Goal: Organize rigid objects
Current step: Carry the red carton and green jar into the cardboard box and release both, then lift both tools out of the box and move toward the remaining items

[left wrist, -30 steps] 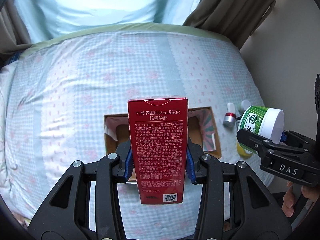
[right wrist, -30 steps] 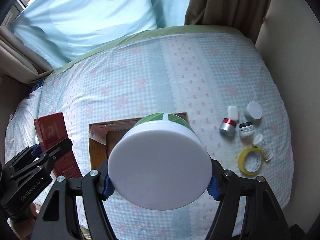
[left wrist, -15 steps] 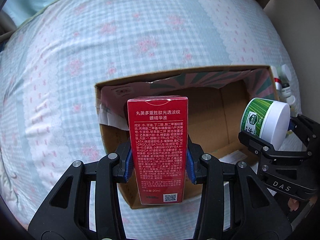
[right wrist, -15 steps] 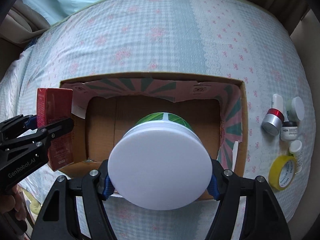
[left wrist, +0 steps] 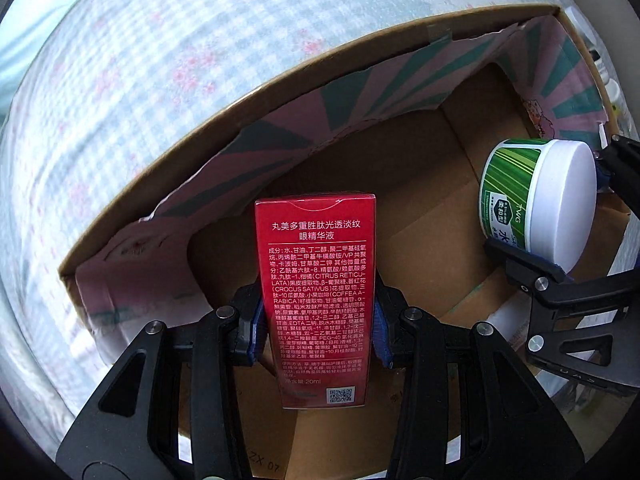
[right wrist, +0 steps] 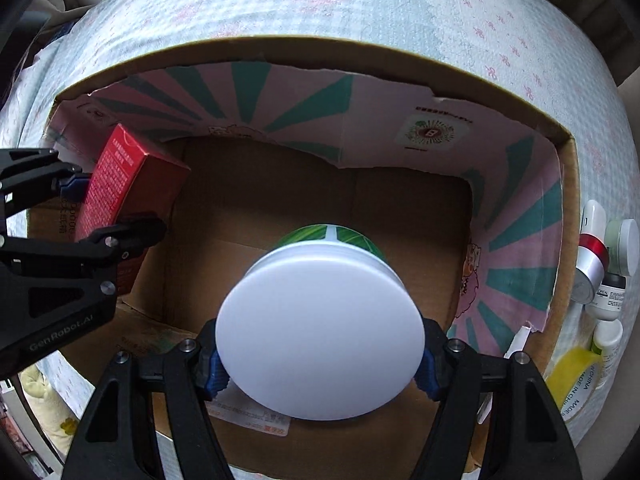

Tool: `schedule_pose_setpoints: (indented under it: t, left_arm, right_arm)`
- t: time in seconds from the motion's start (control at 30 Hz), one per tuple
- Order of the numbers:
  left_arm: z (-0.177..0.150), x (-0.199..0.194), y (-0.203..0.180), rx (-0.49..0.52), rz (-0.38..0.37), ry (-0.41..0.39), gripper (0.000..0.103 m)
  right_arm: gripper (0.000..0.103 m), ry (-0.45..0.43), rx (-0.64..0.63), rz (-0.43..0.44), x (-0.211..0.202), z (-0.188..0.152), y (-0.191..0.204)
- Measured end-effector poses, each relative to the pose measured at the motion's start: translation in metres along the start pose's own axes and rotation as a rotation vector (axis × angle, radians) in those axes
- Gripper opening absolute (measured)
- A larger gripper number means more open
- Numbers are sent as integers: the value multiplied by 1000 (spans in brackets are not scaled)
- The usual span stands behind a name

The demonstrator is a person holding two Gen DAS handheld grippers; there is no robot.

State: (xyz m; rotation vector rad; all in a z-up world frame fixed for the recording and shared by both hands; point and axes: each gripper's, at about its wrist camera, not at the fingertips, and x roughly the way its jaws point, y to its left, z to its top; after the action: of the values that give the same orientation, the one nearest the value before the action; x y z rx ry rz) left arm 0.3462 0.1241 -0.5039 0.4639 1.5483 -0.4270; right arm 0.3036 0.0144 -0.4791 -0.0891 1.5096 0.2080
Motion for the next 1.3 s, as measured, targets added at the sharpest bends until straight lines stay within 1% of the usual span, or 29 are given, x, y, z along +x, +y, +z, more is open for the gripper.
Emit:
schedule_pose_setpoints:
  t: [0.13, 0.17, 0.2, 0.23, 0.27, 0.3, 0.37, 0.43, 0.5, 0.6, 0.73, 0.77, 0.8, 0.9, 0.93, 1.07, 1.13, 1.3]
  left_arm:
    - [7, -3, -4, 19, -27, 11, 38]
    - [9, -6, -3, 20, -21, 5, 40]
    - [11, -10, -2, 22, -3, 0, 43]
    - [12, -15, -1, 24, 31, -9, 74]
    - [12, -20, 0, 27, 52, -25, 99]
    - [11, -25, 1, 30, 51, -54, 103]
    - [8, -27, 2, 27, 36, -63, 103]
    - [5, -27, 2, 25, 36, -56, 103]
    - [-2, -27, 0, 24, 40, -65, 103]
    - [-11, -26, -2, 11, 39, -72, 103]
    - [-12, -27, 0, -15, 37, -81, 103]
    - [-13, -28, 0, -23, 33, -84, 103]
    - [-16, -31, 2, -30, 31, -88, 103]
    - [-29, -44, 5, -45, 32, -107, 103]
    - [-31, -61, 9, -46, 30, -110, 103]
    - [-42, -99, 15, -66, 23, -149, 103]
    - [-44, -124, 15, -81, 26, -182, 103]
    - [-67, -193, 9, -117, 60, -276, 103]
  right_arm:
    - [67, -19, -20, 5, -2, -4, -3]
    - [68, -19, -29, 7, -3, -4, -2]
    - [68, -17, -42, 10, -3, -6, -1]
    - [74, -23, -61, 19, -5, -8, 0]
    - [88, -10, -81, 9, -5, -9, 3]
    - [103, -4, -98, 5, -7, -12, 4]
    - [103, -30, -115, -6, -12, -18, 4]
    - [103, -51, -116, -3, -17, -24, 3]
    - [103, -62, -116, -11, -20, -29, 2]
    - [103, -66, -117, -13, -25, -36, 0]
    - [103, -60, -121, -16, -29, -42, -1]
    - [103, -60, -118, -19, -32, -31, 6]
    - [103, -60, -116, -17, -35, -28, 9]
    - [103, -65, -127, -36, -46, -36, 14]
    - [103, -65, -128, -41, -52, -39, 16]
    - [103, -92, -99, -47, -86, -45, 21]
    - [103, -113, -82, -46, -108, -50, 23]
    - [103, -185, -28, -36, -165, -64, 28]
